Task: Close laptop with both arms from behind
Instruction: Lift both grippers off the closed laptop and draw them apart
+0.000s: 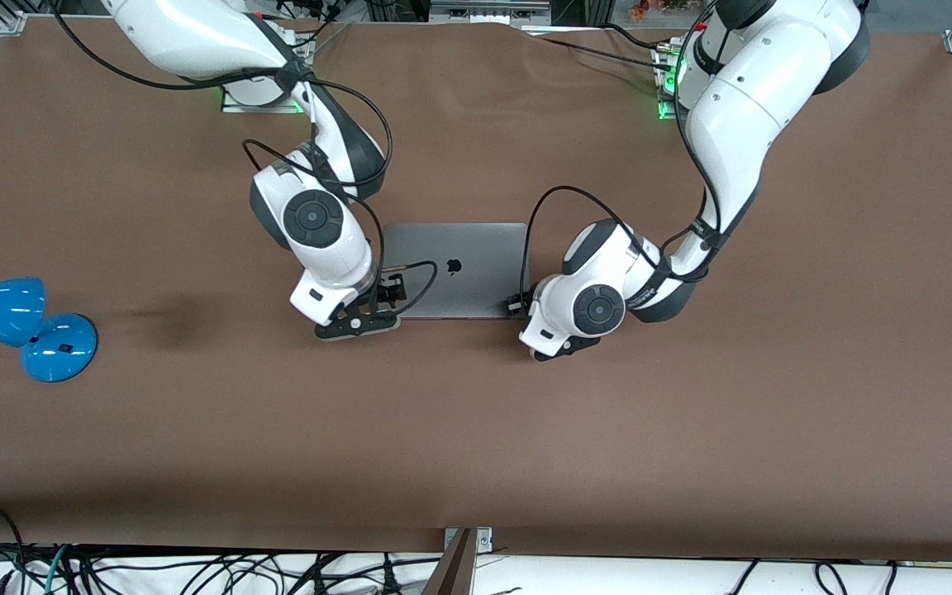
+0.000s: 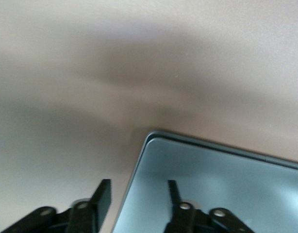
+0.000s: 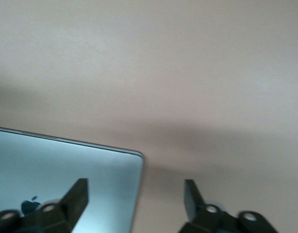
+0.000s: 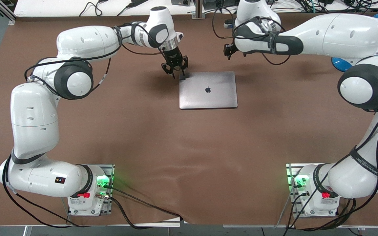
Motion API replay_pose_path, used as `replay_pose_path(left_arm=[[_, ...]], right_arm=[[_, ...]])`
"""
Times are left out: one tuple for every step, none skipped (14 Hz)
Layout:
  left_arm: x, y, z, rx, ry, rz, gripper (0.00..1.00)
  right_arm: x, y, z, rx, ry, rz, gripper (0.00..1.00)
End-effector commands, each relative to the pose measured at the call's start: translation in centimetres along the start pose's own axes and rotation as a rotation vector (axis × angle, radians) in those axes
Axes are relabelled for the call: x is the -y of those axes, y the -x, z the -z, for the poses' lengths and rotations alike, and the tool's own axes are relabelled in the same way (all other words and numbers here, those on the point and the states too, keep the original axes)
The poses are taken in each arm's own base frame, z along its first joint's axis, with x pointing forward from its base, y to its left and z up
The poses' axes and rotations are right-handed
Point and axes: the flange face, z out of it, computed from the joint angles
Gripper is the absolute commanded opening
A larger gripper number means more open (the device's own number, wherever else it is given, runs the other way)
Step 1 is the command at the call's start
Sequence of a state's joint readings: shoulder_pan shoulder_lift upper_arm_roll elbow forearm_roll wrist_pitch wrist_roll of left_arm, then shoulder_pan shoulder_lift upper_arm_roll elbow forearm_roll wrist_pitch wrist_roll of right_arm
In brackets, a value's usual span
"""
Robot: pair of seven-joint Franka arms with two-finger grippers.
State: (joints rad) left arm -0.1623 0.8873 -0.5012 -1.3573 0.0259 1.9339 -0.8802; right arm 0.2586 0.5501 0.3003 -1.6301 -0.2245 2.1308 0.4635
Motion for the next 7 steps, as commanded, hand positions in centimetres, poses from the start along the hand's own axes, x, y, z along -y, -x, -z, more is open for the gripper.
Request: replay_pose_path(left_arm=[[1.9, 2.3, 7.6, -0.062, -0.067, -0.055, 1.0], [2.7, 3.4, 9.6, -0.073, -0.093, -0.095, 1.0], [3.7, 4.4, 11.6, -0.089, -0.118, -0.129, 1.0], [4.5, 5.8, 13.1, -0.107, -0.138, -0.143, 1.0], [5.1, 7.3, 14.4, -0.131, -0.148, -0.147, 1.0], [5.9, 8.7, 15.5, -0.156, -0.16, -0.148, 1.0], [6.9, 9.8, 16.5, -0.179, -0.17, -0.152, 1.0]], right_arm=[[-2.5, 0.1, 3.3, 0.057, 0.016, -0.043, 1.0], [-4.0, -0.4, 4.2, 0.081, 0.011, -0.075, 1.0], [-5.1, -0.6, 5.0, 0.108, 0.009, -0.095, 1.0], [-6.9, -1.1, 5.5, 0.131, 0.008, -0.124, 1.0], [-9.1, -1.5, 6.9, 0.141, -0.003, -0.156, 1.0], [-10.6, -1.9, 7.9, 0.148, -0.01, -0.16, 1.0], [-12.8, -2.3, 8.7, 0.153, -0.022, -0.153, 1.0]])
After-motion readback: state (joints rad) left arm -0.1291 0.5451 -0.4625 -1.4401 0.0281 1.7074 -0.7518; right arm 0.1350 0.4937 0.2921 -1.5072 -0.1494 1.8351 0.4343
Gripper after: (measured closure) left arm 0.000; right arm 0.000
